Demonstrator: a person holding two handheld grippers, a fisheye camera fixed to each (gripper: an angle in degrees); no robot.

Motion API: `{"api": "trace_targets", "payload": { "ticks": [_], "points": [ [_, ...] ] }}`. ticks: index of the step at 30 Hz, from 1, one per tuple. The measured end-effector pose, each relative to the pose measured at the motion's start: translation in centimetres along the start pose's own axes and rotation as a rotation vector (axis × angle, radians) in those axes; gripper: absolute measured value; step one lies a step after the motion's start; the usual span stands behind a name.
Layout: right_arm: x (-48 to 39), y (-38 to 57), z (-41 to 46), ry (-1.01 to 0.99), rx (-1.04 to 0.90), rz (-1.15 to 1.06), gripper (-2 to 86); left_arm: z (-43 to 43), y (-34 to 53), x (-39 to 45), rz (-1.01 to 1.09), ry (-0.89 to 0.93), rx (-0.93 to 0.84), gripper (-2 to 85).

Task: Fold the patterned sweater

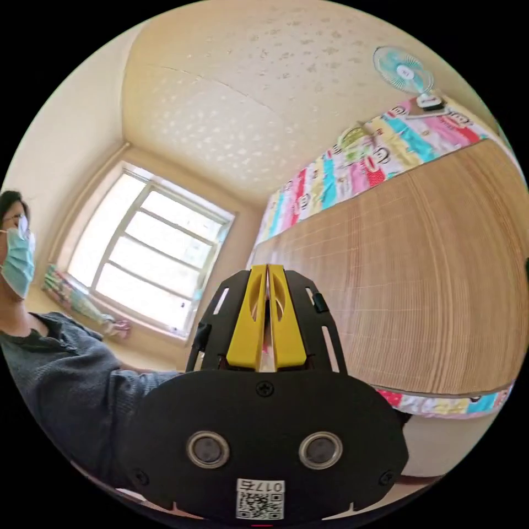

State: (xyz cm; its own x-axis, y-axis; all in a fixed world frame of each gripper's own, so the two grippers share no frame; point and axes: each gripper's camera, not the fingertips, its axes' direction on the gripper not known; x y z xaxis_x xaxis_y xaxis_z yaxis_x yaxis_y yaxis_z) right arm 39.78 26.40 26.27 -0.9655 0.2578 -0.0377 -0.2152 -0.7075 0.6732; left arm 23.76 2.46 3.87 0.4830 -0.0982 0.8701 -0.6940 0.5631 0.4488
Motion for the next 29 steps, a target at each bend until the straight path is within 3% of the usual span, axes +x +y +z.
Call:
{"api": "trace_targets", "payload": {
  "ticks": [5,8,12,14,16,18,21,25,26,29],
  "points": [
    [0.8,3.7,5.2,-0.163,-0.117,0.029,0.5,-8.5,-0.7,-4.0,-0.032,-0.026,0.316,10.7],
    [1.6,6.0,6.2,-0.170,-0.121,0.085,0.4,-11.7,-3.0,-4.1,-0.004,-0.119,0.385,15.6],
    [3.1,8.4,4.7,-0.166,-0.092,0.175,0.5,-11.9,-5.9,-2.6,0.085,-0.246,0.353,16.3],
    [4.1,9.2,3.3,-0.140,-0.090,0.223,0.5,-8.5,-7.6,-1.8,0.118,-0.328,0.177,15.4],
    [5.3,10.2,0.7,-0.086,-0.080,0.280,0.4,-7.7,-6.6,-0.9,0.113,-0.456,0.198,11.9],
    [6.1,10.6,-1.8,-0.059,-0.052,0.305,0.4,-8.0,-5.4,-0.4,0.084,-0.468,0.214,10.6],
    [7.3,10.7,-6.1,-0.035,0.005,0.316,0.3,-10.7,-1.6,-3.3,-0.076,-0.217,0.314,6.6],
    [9.6,9.7,-11.8,-0.013,0.054,0.293,0.3,-15.0,5.0,-13.9,-0.266,0.531,0.442,5.2],
    [10.0,9.4,-12.6,-0.009,0.058,0.291,0.3,-16.9,7.4,-16.5,-0.257,0.723,0.547,5.0],
    [12.2,7.5,-16.0,-0.012,0.072,0.267,0.4,-23.9,12.6,-19.4,-0.105,0.983,0.804,4.2]
  ]
}}
